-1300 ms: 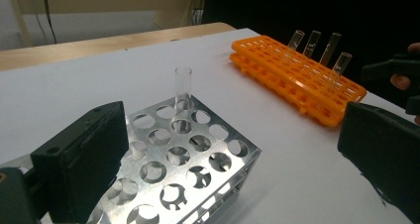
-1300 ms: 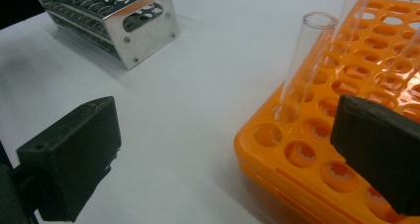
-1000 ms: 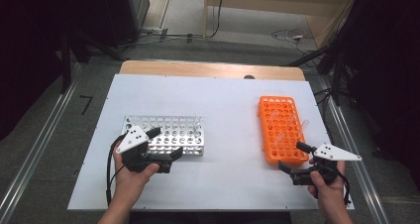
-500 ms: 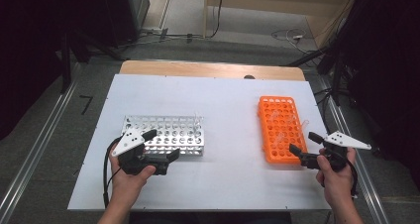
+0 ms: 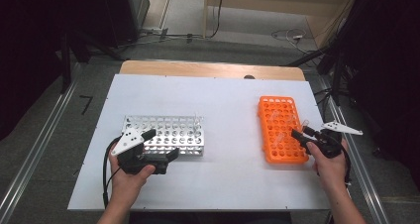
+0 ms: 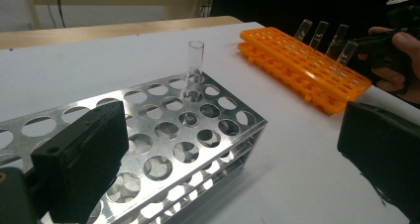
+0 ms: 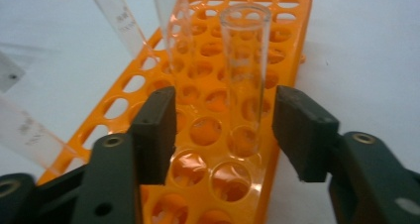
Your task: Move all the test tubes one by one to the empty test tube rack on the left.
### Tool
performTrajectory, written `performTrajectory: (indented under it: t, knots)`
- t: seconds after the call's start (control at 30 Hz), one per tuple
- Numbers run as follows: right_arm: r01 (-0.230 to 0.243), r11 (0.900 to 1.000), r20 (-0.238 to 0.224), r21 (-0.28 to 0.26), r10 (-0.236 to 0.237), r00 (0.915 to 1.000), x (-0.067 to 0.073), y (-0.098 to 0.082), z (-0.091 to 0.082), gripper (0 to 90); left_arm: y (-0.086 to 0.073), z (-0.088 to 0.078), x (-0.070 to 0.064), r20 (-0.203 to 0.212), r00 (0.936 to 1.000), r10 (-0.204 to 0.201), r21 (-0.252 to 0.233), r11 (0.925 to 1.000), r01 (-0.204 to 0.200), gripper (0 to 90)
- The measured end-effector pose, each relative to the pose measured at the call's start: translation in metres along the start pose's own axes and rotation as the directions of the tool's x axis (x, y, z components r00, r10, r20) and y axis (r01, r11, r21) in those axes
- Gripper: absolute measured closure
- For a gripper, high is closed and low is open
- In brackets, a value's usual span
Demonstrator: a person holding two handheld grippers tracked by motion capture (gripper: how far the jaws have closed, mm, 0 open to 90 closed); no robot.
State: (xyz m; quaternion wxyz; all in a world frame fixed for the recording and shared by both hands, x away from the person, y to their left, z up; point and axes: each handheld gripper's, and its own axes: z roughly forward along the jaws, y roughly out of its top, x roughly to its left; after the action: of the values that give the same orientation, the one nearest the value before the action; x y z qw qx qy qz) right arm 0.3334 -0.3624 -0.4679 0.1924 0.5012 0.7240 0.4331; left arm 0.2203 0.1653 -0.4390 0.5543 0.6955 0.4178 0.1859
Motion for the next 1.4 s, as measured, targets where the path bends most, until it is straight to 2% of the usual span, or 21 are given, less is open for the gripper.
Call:
performTrajectory:
  t: [0.03,0.13,0.43,0.53,0.77,1.1,1.23,1.4]
  knots:
    - [0.000,1.000,0.000,0.000,0.000,1.0000,0.000,0.000,0.000,45.2,0.000,0.000,0.000,0.001,1.0000,0.000,0.000,1.0000,0.000,0.0]
    - [0.008,1.000,0.023,0.001,-0.008,0.9997,-0.001,-0.001,0.003,54.3,0.000,0.001,0.001,0.000,1.0000,-0.002,0.001,1.0000,0.002,0.0]
    - [0.038,0.999,0.069,-0.018,-0.036,0.9970,0.001,-0.003,0.007,72.2,0.000,0.000,0.001,-0.007,1.0000,-0.002,-0.003,1.0000,0.002,0.0]
    - [0.060,0.998,0.078,-0.019,-0.058,0.9952,0.002,-0.003,0.007,73.1,0.000,0.000,0.001,-0.007,1.0000,-0.002,-0.002,1.0000,0.002,0.0]
    - [0.062,0.997,0.072,-0.050,-0.058,0.9957,0.003,-0.001,0.001,73.5,0.000,0.000,0.000,-0.007,1.0000,0.001,-0.001,1.0000,-0.001,0.0]
    - [0.084,0.987,0.060,-0.138,-0.077,0.9952,0.009,0.015,-0.026,73.5,0.000,-0.001,0.000,-0.009,1.0000,0.001,-0.004,1.0000,-0.001,0.0]
    - [0.095,0.980,0.021,-0.172,-0.093,0.9955,0.017,0.024,-0.042,73.5,0.000,0.000,0.000,-0.009,1.0000,0.004,-0.005,1.0000,-0.004,0.0]
    - [0.105,0.976,-0.013,-0.193,-0.109,0.9939,0.025,0.030,-0.049,73.5,0.000,0.000,-0.001,-0.010,0.9999,0.007,-0.004,1.0000,-0.007,0.0]
